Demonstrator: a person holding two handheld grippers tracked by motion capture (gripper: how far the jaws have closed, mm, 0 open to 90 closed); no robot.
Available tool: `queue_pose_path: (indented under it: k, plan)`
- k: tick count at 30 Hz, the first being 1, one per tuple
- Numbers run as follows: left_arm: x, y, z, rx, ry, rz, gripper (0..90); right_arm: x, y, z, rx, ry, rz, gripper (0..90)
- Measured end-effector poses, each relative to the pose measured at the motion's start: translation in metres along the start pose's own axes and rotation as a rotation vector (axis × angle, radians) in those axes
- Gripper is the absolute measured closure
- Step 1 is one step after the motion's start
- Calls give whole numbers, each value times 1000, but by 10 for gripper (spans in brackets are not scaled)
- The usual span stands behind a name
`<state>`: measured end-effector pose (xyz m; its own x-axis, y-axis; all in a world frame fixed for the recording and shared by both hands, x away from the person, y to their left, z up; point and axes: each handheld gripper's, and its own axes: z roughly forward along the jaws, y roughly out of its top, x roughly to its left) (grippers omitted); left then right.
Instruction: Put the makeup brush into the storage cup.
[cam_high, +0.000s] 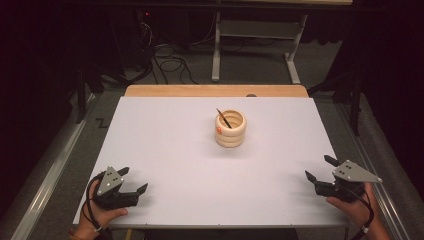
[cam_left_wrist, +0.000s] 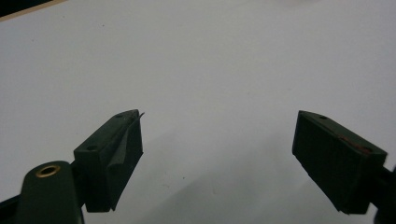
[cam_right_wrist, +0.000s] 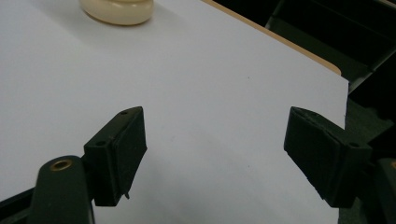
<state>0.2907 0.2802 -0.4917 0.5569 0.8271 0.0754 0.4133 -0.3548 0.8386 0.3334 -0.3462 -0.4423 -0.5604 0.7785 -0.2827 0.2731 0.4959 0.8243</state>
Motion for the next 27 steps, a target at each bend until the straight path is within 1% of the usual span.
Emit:
queue_pose_path:
  k: [1,5,12,17,18,21,22,27]
  plan:
    - [0,0,0,0,1,0,171,-1,-1,-1,3,-2,-5,217]
    - [0,0,0,0,1,-2,171,-2,-8,-3,4,-1,5,217]
    - [0,0,0,-1,0,-1,171,-4,-18,-8,5,-9,39,217]
    - [0,0,1,-1,1,-2,171,-6,-25,-10,12,-9,53,217]
    - [0,0,0,-3,0,-1,171,-5,-27,-10,15,-7,66,217]
    - [0,1,0,-4,3,0,171,-6,-32,-11,10,-8,74,217]
    - [0,1,0,-4,3,-1,171,-6,-33,-12,7,-6,88,217]
    - [0,1,0,-2,1,1,171,-6,-36,-12,1,-7,103,217]
